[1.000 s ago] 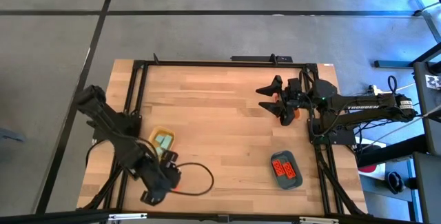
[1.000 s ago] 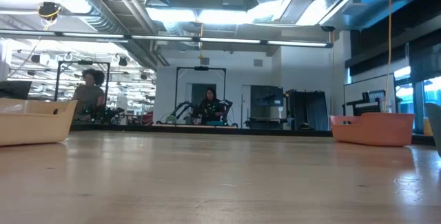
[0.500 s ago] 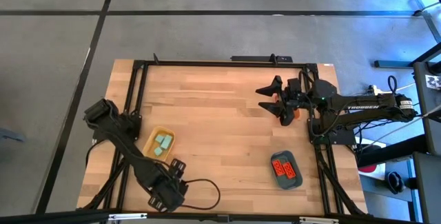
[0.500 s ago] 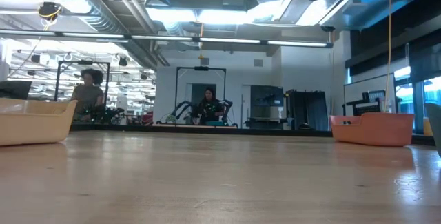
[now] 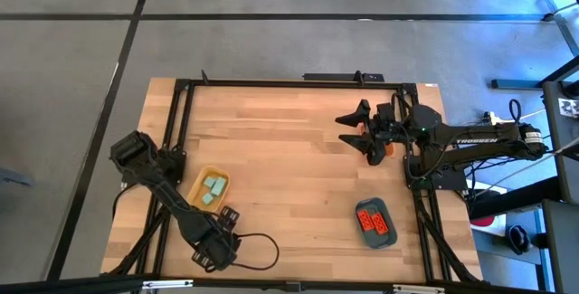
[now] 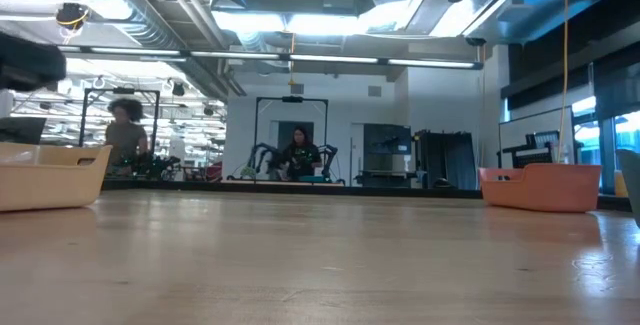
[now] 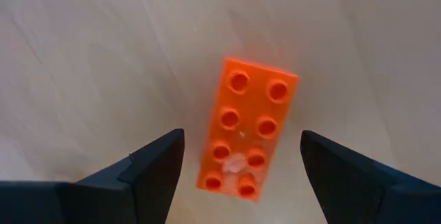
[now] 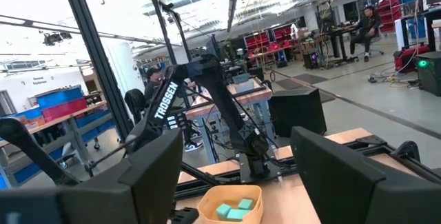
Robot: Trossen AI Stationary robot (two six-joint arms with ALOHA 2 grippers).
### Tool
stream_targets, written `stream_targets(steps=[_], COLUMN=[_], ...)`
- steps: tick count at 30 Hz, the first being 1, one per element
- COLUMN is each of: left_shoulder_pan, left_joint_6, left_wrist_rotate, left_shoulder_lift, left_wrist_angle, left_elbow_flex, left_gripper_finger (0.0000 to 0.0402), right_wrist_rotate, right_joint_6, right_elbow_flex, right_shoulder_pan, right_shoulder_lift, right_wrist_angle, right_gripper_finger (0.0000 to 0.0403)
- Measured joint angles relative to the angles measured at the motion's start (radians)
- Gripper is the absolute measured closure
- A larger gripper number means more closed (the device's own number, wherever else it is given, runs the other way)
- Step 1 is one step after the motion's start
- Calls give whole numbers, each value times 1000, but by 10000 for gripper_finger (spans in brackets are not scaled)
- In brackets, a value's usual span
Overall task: Sort & place blocks by color
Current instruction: Put the orange game piece into the blue bin
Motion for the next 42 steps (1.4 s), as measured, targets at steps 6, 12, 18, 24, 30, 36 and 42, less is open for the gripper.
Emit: stream_targets(steps=[6, 12, 18, 24, 30, 36, 42], left_shoulder_pan=[13, 39, 68, 109, 182, 312, 457], left_joint_6=[3, 26, 34, 15, -57, -110, -39], left_wrist_rotate=[4, 44, 45, 12, -143, -414, -468], left_shoulder_lift=[-4, -8, -13, -81, -259, -465, -595], left_wrist_angle=[51, 87, 92, 84, 83, 131, 427], left_elbow_flex=[-56, -94, -98, -107, -105, -104, -175], left_gripper_finger=[119, 145, 222, 272, 272, 272, 272], right_wrist_rotate=[0, 1, 0, 1, 1, 13, 12], right_joint_6=[-2, -3, -1, -3, -1, -1, -1], right_elbow_flex=[0, 0, 0, 0, 0, 0, 0], right_shoulder_pan=[0, 0, 0, 0, 0, 0, 0], right_shoulder_lift=[0, 0, 0, 0, 0, 0, 0], right_wrist_angle=[-1, -2, -2, -2, -2, -2, -2], right_gripper_finger=[130, 130, 130, 130, 130, 130, 130])
